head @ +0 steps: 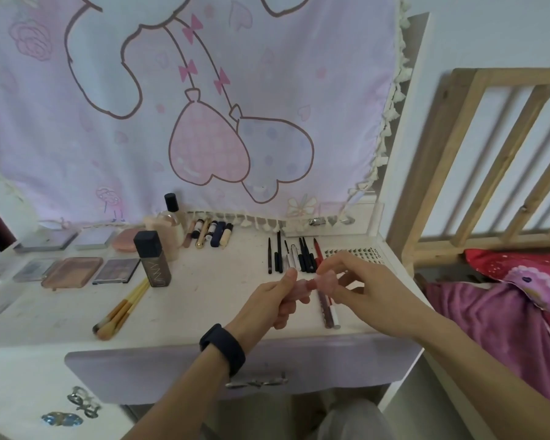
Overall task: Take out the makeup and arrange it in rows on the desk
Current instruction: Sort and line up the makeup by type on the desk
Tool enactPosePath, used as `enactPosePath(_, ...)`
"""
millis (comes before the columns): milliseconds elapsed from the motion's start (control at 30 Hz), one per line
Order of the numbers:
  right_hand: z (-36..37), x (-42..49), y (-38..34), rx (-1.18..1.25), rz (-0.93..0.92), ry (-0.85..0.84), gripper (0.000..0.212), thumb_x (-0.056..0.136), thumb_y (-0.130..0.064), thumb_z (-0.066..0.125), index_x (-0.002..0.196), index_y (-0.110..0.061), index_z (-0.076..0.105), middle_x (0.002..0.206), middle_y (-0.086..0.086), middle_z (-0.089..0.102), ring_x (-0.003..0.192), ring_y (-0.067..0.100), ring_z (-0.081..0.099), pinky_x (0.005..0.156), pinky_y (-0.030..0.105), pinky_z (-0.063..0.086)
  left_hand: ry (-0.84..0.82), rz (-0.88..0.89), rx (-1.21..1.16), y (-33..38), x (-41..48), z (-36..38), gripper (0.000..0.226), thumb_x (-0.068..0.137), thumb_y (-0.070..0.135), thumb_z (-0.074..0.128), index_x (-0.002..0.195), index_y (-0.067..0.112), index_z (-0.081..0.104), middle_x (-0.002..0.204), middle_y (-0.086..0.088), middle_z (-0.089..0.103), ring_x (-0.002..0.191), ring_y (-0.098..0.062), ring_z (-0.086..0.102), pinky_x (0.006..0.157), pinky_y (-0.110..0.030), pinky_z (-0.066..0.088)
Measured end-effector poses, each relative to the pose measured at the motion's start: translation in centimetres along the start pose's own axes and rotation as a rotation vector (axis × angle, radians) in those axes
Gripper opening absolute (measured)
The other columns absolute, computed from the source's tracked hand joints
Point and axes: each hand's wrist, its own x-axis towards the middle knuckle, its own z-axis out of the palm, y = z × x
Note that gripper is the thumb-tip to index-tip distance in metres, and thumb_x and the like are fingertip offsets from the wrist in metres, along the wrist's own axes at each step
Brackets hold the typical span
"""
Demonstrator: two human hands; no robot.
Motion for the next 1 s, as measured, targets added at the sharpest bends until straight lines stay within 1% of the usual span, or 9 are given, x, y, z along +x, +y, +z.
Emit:
enactPosePath(200, 1.1, -0.5, 0.0, 0.003, -0.125, 0.148, 0.023, 0.094, -0.005, 0.065, 0.105, -0.025, 0.068, 0.112, -0.016, 0.063, 0.103, 0.002, 0.061, 0.078, 0.011, 0.051, -0.043, -0.105, -0.147, 0.4, 0.2, 0.1, 0.053, 0.1, 0.054, 0.042, 0.08, 0.01, 0.062, 0.057, 0.005, 0.027, 0.053, -0.012, 0.02, 0.052, -0.024, 0.022)
enactPosePath(267, 1.2, -0.4, -0.1, 0.102, -0.038, 0.118, 0.031, 0.093, -0.018, 0.069, 0.118, -0.037, 0.064, 0.119, -0.019, 0.06, 0.1, 0.003, 0.065, 0.077, 0.018, 0.056, -0.03, -0.085, -0.107, 0.3, 0.2, -0.1, 0.053, 0.1, 0.054, 0.042, 0.082, 0.01, 0.066, 0.056, 0.006, 0.03, 0.052, -0.011, 0.022, 0.052, -0.023, 0.022)
enactPosePath(333, 1.1, 0.1, -0.3, 0.089, 0.112, 0.093, 0.036, 0.092, -0.049, 0.065, 0.126, -0.047, 0.053, 0.113, -0.018, 0.065, 0.085, 0.007, 0.071, 0.072, 0.027, 0.06, -0.014, -0.05, -0.057, 0.2, 0.1, -0.2, 0.051, 0.101, 0.053, 0.041, 0.086, 0.014, 0.07, 0.054, 0.01, 0.037, 0.051, -0.009, 0.026, 0.053, -0.022, 0.024)
enactPosePath(400, 1.0, 0.6, -0.6, 0.075, 0.246, 0.088, 0.036, 0.091, -0.064, 0.053, 0.113, -0.036, 0.059, 0.084, -0.008, 0.074, 0.062, 0.011, 0.07, 0.062, 0.028, 0.06, 0.0, -0.018, -0.014, 0.1, -0.1, -0.3, 0.048, 0.101, 0.052, 0.04, 0.089, 0.019, 0.073, 0.055, 0.013, 0.042, 0.052, -0.008, 0.029, 0.053, -0.021, 0.026)
enactPosePath(467, 0.9, 0.8, -0.9, 0.077, 0.278, 0.069, 0.036, 0.096, -0.057, 0.05, 0.091, -0.026, 0.067, 0.069, -0.004, 0.073, 0.05, 0.013, 0.064, 0.054, 0.026, 0.057, 0.011, 0.014, 0.03, 0.0, -0.1, -0.4, 0.05, 0.101, 0.054, 0.04, 0.091, 0.019, 0.075, 0.063, 0.007, 0.046, 0.055, -0.009, 0.031, 0.054, -0.022, 0.028)
enactPosePath(567, 0.9, 0.6, -0.7, 0.168, 0.211, 0.027, 0.02, 0.096, -0.042, 0.06, 0.093, -0.024, 0.069, 0.078, -0.002, 0.074, 0.063, 0.012, 0.069, 0.062, 0.027, 0.06, 0.015, 0.021, 0.041, 0.1, -0.2, -0.8, 0.048, 0.102, 0.052, 0.039, 0.093, 0.021, 0.075, 0.061, 0.013, 0.05, 0.055, -0.007, 0.032, 0.055, -0.022, 0.028)
enactPosePath(700, 1.3, 0.5, -0.5, -0.009, 0.032, 0.062, 0.015, 0.096, -0.041, 0.059, 0.108, -0.033, 0.064, 0.094, -0.02, 0.07, 0.087, 0.003, 0.069, 0.078, 0.022, 0.057, -0.023, -0.066, -0.08, 0.2, -0.3, -1.2, 0.05, 0.101, 0.053, 0.042, 0.083, 0.018, 0.073, 0.056, 0.009, 0.032, 0.052, -0.009, 0.024, 0.052, -0.022, 0.023)
enactPosePath(900, 2.2, 0.1, -0.5, -0.115, -0.104, 0.159, 0.012, 0.103, -0.032, 0.052, 0.113, -0.033, 0.058, 0.108, -0.024, 0.061, 0.105, -0.011, 0.056, 0.079, 0.004, 0.047, -0.068, -0.141, -0.201, 0.8, -0.5, -1.4, 0.052, 0.101, 0.051, 0.043, 0.073, 0.018, 0.073, 0.055, 0.008, 0.03, 0.051, -0.009, 0.02, 0.049, -0.021, 0.019)
enactPosePath(1000, 2.6, 0.1, -0.7, -0.115, -0.125, 0.176, 0.012, 0.103, -0.032, 0.052, 0.113, -0.036, 0.056, 0.105, -0.026, 0.06, 0.102, -0.01, 0.058, 0.078, 0.005, 0.047, -0.062, -0.138, -0.185, 0.9, -0.5, -1.7, 0.051, 0.101, 0.052, 0.043, 0.077, 0.015, 0.07, 0.056, 0.007, 0.031, 0.051, -0.009, 0.02, 0.05, -0.021, 0.019)
